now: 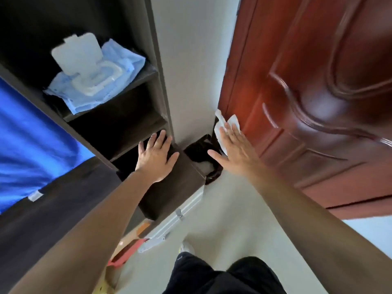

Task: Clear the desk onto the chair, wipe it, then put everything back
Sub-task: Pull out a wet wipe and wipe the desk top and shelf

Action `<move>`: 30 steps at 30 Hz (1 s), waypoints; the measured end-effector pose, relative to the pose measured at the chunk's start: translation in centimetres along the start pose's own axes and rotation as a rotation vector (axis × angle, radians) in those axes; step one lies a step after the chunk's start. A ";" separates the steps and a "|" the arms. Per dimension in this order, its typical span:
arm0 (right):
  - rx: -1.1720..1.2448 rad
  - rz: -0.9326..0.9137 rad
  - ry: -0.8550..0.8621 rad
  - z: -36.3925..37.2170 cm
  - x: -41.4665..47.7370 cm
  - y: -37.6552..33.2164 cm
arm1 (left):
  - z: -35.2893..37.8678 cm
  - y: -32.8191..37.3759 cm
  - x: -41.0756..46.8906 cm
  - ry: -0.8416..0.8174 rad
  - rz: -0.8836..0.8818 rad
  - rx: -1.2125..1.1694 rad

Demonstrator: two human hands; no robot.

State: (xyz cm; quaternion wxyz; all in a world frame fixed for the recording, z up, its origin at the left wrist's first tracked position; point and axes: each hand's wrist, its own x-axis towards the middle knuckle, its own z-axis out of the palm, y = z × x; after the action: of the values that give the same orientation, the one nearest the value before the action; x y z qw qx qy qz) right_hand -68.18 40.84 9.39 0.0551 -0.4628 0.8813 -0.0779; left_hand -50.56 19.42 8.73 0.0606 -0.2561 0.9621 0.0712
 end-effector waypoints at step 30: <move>0.317 0.185 -0.112 19.8 7.8 15.5 | 19.2 8.1 15.0 -0.295 0.115 0.081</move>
State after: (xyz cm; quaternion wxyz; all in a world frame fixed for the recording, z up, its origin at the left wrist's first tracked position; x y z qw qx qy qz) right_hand -81.80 41.34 -13.17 0.1830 -0.3687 0.8925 -0.1846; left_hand -66.02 22.37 -11.54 0.2072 -0.1846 0.9580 0.0723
